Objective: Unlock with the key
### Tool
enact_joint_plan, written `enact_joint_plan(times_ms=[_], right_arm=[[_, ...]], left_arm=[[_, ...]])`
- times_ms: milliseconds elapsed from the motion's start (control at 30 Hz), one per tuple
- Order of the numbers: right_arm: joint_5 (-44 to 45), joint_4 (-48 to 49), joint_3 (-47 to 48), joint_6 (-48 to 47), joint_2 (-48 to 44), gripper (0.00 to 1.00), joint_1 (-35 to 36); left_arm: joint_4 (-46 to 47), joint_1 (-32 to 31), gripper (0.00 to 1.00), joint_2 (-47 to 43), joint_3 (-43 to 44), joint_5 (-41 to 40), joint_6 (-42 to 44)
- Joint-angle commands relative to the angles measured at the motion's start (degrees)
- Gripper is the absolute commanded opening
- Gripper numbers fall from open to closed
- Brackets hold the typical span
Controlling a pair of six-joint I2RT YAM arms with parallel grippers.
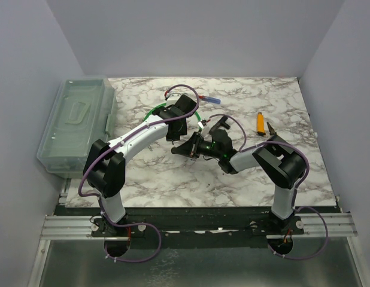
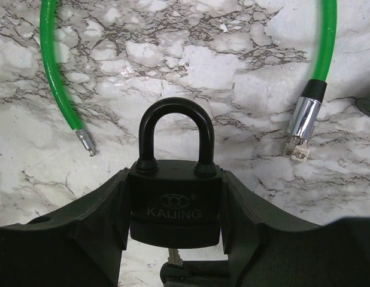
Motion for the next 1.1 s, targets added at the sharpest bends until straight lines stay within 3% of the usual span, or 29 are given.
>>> enact_joint_plan(times_ms=[0, 700, 1067], right_arm=[[1.1, 1.3, 1.6, -0.3, 1.5, 0.0, 0.4], [3.3, -0.2, 3.5, -1.0, -0.1, 0.0, -0.4], [7.5, 0.5, 0.1, 1.1, -2.6, 0.0, -1.2]], left_arm=[[1.7, 0.1, 0.0, -2.7, 1.2, 0.0, 0.4], [1.8, 0.0, 0.0, -2.6, 1.1, 0.4, 0.5], [1.8, 0.0, 0.0, -2.6, 1.1, 0.4, 0.5]])
